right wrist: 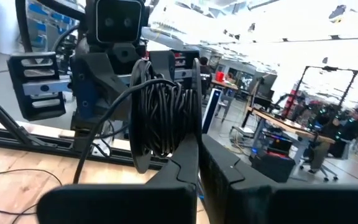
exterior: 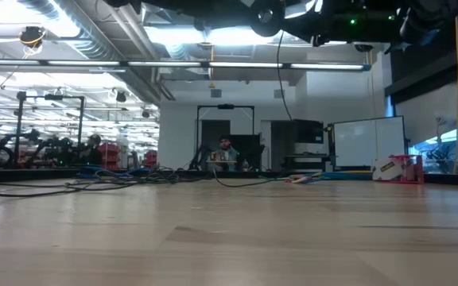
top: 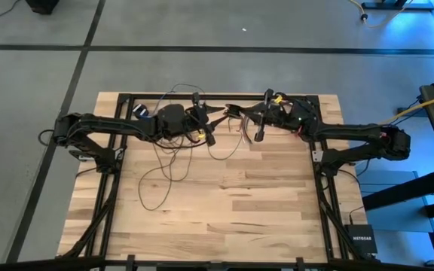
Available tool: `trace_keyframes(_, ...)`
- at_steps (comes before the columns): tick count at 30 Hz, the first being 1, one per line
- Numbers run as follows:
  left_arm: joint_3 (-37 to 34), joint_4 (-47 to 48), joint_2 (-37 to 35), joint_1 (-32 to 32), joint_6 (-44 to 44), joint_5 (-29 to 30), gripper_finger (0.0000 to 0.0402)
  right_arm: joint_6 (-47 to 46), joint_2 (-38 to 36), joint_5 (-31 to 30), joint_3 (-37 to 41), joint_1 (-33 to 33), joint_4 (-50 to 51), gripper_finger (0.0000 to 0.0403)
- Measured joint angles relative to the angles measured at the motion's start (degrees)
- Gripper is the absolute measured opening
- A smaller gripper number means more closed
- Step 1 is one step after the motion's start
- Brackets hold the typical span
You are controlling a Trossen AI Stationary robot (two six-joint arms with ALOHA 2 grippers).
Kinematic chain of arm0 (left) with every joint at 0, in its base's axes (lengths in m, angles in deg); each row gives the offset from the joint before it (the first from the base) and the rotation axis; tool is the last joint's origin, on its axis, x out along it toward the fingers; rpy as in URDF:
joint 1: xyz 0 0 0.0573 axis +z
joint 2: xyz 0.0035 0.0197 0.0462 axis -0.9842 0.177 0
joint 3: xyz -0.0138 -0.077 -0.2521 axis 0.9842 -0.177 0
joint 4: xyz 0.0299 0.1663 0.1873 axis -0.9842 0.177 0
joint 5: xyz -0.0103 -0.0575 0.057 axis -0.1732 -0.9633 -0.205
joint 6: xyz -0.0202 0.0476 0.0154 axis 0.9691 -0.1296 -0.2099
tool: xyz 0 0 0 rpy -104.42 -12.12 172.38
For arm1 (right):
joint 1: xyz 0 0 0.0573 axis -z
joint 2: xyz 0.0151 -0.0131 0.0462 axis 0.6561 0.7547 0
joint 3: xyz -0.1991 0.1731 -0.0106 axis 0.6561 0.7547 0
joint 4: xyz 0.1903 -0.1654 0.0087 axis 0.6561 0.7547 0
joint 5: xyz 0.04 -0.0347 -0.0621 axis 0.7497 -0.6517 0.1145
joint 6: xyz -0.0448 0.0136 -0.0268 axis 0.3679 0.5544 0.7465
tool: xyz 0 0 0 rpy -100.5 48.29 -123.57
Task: Coiling cords
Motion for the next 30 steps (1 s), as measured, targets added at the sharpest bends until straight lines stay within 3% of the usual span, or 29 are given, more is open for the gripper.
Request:
trace_keyframes(4, 0.00, 0.05, 0.00, -0.06, 0.95, -3.31, 0.0115, -0.09, 3.29, 0.91, -0.08, -0.07, -3.53, 0.0009)
trace_keyframes(30, 0.09, 5.09, -0.04, 0.00, 0.00, -4.17, 0.0101, -0.45, 4.57, 0.87, -1.04, -0.04, -3.24, 0.0009)
